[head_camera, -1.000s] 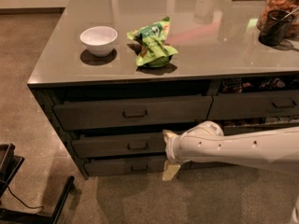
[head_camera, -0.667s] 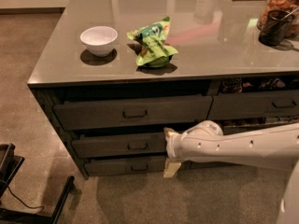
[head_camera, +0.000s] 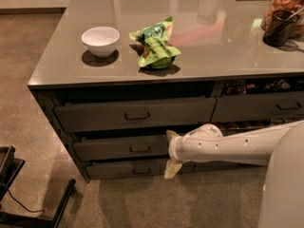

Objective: Open middle drawer

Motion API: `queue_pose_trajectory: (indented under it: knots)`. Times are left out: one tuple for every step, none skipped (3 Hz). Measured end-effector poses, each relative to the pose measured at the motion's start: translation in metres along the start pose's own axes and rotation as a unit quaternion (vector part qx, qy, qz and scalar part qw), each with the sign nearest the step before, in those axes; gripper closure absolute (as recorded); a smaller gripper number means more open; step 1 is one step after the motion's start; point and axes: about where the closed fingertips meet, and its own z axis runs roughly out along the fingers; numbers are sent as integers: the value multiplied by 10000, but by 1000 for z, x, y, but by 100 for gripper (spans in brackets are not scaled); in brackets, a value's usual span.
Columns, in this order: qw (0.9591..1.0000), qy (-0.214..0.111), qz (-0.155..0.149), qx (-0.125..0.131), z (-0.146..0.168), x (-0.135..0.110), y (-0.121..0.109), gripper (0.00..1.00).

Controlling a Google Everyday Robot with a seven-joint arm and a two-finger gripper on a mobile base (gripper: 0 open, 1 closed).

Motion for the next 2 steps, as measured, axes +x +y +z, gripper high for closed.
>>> queue_pose_trajectory:
  knots:
    - [9998, -138, 152, -74, 20, 2, -2, 0]
    - [9993, -312, 221, -49, 35, 2, -9, 0]
